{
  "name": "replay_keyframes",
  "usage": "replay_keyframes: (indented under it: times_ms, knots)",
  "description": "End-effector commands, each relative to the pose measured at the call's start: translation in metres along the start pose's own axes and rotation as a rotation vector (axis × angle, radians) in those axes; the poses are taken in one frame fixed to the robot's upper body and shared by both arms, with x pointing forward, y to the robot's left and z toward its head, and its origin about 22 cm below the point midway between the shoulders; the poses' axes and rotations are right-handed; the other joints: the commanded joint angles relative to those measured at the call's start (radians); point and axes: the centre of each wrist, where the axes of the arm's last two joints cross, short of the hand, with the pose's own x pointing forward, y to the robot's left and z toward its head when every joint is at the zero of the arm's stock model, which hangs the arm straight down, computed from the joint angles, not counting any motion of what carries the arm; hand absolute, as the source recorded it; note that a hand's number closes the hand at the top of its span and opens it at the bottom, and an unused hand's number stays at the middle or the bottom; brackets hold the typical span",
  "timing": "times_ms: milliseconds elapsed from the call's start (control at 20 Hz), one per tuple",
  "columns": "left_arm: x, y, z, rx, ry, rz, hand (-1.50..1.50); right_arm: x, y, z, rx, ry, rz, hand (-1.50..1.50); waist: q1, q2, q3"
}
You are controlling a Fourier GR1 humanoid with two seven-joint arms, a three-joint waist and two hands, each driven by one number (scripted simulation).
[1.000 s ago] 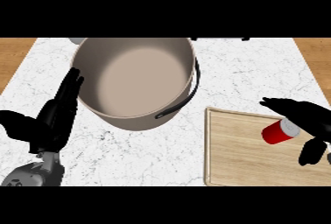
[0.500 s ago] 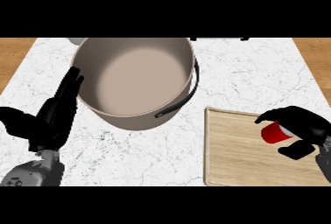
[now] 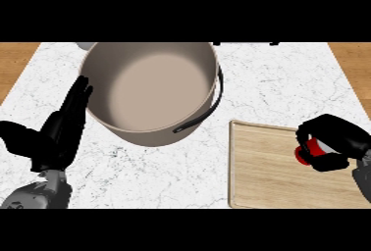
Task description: Pick the can from the tray and place it in the pot
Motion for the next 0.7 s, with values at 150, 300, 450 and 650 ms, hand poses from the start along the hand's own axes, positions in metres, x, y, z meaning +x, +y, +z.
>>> replay_keyframes:
  times_ms: [150, 300, 450, 650]
  knots:
    - [-0.009, 0.003, 0.005, -0.005, 0.063, 0.014, 0.0, 0.039, 0.039, -0.036, -0.114, 0.368, -0.237, 1.5, -0.038, -0.007, -0.012]
    - [-0.01, 0.01, 0.005, 0.048, 0.067, 0.01, 0.0, 0.036, 0.061, -0.035, -0.163, 0.564, -0.356, 1.5, -0.101, -0.01, -0.015]
    - [-0.013, 0.013, 0.009, 0.065, 0.082, 0.017, 0.0, 0.06, 0.058, -0.046, -0.276, 0.716, -0.392, 1.5, -0.1, -0.019, -0.021]
    - [-0.014, 0.015, 0.012, 0.063, 0.094, 0.01, 0.0, 0.099, 0.034, -0.058, -0.491, 0.864, -0.401, 1.5, -0.096, -0.031, -0.024]
